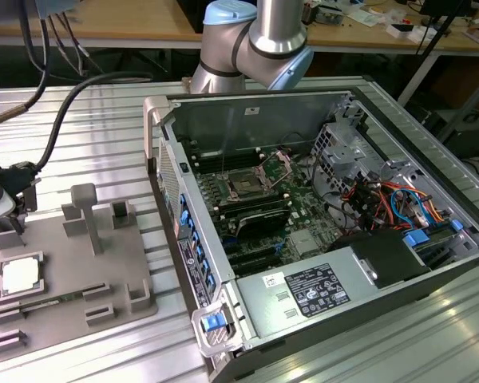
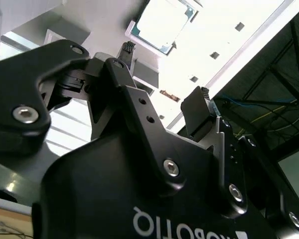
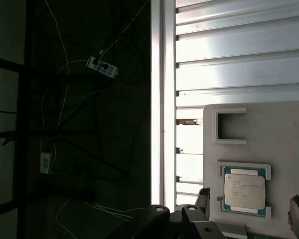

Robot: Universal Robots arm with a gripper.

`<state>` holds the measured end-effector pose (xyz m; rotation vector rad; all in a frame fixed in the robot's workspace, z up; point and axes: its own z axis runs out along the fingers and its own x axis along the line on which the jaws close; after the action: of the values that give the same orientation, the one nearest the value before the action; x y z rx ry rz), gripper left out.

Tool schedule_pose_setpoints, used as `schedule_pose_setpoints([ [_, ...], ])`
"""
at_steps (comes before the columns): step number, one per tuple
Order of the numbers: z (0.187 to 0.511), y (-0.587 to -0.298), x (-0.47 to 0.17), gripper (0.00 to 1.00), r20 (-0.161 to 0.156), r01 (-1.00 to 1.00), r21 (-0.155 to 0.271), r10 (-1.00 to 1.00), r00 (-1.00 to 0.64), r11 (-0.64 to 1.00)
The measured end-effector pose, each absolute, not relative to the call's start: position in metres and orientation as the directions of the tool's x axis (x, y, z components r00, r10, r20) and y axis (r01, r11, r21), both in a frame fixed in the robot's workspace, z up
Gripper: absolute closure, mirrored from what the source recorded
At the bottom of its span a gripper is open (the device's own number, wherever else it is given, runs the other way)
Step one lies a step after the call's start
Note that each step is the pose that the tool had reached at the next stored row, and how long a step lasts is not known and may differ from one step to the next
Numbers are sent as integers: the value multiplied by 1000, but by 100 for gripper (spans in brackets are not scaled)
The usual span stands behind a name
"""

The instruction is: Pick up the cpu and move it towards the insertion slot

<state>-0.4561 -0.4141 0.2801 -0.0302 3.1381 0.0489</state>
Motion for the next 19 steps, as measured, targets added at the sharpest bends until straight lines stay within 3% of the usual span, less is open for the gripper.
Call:
schedule_pose_setpoints([
  [19, 268, -415, -456, 34, -3, -19, 31, -19, -1000, 999],
])
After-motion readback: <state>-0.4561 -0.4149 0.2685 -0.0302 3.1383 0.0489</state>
